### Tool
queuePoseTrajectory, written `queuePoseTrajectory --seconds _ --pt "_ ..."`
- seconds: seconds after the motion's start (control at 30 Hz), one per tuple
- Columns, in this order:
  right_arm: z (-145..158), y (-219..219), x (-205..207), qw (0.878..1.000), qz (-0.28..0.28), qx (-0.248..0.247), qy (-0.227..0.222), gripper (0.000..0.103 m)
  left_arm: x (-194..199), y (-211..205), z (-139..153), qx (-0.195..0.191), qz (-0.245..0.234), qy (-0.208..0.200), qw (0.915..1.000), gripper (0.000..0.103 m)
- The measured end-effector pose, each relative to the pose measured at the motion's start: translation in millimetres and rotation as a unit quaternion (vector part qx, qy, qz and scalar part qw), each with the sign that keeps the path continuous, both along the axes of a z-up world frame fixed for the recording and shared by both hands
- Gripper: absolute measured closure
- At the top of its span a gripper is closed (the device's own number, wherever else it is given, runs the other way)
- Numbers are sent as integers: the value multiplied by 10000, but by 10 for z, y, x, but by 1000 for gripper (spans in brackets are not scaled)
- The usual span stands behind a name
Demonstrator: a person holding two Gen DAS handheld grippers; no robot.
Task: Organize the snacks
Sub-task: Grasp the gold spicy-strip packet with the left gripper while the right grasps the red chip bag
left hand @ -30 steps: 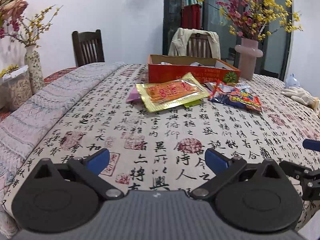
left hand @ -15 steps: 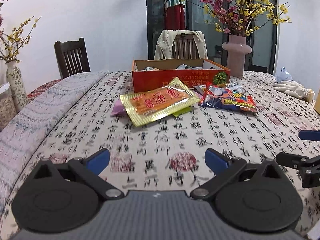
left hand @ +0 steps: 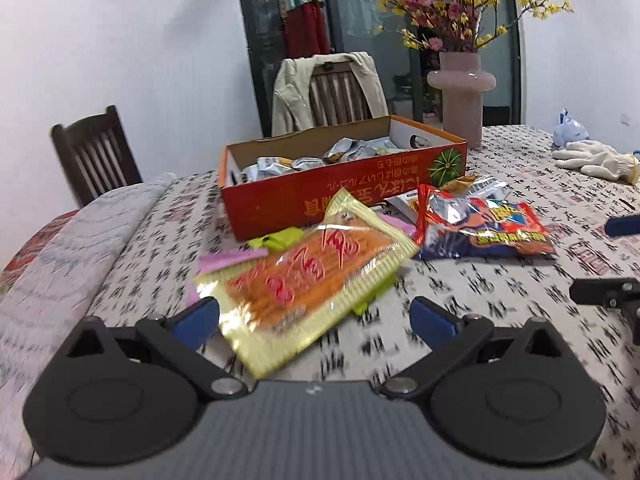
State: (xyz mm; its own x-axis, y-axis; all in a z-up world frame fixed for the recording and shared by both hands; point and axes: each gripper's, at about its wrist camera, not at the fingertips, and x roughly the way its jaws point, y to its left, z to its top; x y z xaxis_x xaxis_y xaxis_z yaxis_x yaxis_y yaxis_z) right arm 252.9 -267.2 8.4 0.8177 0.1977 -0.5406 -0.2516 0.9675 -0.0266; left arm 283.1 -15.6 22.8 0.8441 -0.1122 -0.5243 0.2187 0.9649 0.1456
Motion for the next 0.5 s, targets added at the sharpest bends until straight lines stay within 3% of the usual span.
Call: queuePoseTrajectory --seconds 0.23,0.5 --pt "22 27 672 9991 249 -310 113 0 623 -113 -94 367 -578 239 9974 0" --pt "-26 164 1320 9966 670 -411 265 0 1080 -146 -202 155 -869 694 9937 3"
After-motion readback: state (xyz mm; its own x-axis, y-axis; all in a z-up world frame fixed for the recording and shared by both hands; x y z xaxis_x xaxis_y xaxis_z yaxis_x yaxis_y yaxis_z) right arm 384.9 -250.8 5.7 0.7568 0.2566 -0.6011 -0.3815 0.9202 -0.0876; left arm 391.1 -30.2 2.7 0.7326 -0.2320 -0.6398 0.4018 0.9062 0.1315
